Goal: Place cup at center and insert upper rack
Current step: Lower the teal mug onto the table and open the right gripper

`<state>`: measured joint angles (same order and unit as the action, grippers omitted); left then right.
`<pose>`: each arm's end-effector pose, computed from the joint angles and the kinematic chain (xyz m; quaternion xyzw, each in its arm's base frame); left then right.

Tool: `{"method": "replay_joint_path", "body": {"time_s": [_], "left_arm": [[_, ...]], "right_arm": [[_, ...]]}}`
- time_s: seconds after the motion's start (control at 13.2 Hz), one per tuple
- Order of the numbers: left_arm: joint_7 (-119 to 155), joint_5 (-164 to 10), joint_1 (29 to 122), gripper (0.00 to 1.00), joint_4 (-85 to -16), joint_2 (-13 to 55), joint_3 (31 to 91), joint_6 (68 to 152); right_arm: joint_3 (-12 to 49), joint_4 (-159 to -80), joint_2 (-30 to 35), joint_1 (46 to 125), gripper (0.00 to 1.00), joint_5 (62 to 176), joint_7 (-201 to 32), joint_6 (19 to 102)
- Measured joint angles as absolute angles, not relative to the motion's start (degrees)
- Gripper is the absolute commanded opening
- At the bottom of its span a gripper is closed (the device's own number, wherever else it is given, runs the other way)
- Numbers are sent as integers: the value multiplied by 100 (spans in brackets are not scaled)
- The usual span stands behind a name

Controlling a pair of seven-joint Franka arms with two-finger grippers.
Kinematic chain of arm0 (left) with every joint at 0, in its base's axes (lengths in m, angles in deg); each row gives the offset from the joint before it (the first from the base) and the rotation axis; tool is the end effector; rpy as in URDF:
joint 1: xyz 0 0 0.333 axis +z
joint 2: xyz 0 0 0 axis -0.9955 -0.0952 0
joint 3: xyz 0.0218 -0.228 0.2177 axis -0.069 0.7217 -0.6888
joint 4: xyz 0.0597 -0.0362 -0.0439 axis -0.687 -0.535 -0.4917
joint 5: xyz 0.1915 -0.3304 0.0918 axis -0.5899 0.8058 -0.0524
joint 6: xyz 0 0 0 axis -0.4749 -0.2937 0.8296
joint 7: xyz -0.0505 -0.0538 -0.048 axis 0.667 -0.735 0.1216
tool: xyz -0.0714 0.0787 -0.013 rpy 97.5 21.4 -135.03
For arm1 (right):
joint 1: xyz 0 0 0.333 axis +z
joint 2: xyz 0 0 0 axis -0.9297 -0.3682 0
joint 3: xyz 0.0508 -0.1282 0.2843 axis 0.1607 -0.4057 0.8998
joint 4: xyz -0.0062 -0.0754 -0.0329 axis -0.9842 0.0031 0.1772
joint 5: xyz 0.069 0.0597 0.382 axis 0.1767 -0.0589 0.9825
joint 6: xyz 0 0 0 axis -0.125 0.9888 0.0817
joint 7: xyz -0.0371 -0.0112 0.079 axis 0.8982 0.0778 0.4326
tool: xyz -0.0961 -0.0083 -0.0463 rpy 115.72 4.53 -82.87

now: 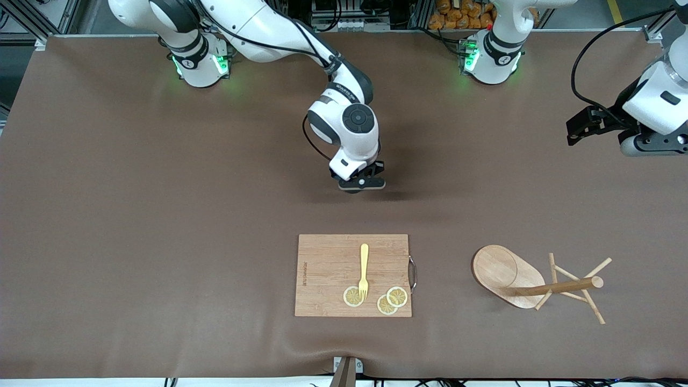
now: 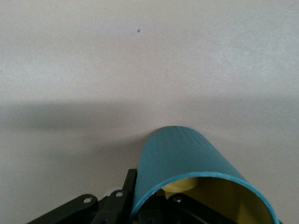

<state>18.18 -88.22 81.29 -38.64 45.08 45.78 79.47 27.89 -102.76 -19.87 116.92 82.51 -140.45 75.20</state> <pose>0.5534 -0.0559 0.6269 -0.9996 -0.0019 0.0166 0.0235 0.4515 0.5724 0.2202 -0.9994 -0.0020 0.0116 0.0310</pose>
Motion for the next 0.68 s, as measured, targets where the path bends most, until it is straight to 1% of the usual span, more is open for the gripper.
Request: {"method": "replay_joint_path", "body": {"time_s": [0.3, 0.38, 0.46, 0.68], "left_arm": [[1532, -8823, 8507, 100, -3958, 4507, 4536, 7947], [1532, -8823, 8503, 100, -3959, 4507, 4547, 7947], [1532, -8823, 8495, 100, -3959, 4507, 4560, 7947], [1532, -8823, 8479, 100, -3959, 4507, 4564, 7947]], "right_arm": [[2787, -10275, -1995, 11808, 0, 8241, -14130, 7547], [2787, -10275, -1995, 11842, 42, 8240, -14139, 7548], [2787, -10275, -1996, 11867, 99, 8225, -14146, 7549], [2787, -10276, -2042, 11889, 100, 8026, -14166, 7571]]}}
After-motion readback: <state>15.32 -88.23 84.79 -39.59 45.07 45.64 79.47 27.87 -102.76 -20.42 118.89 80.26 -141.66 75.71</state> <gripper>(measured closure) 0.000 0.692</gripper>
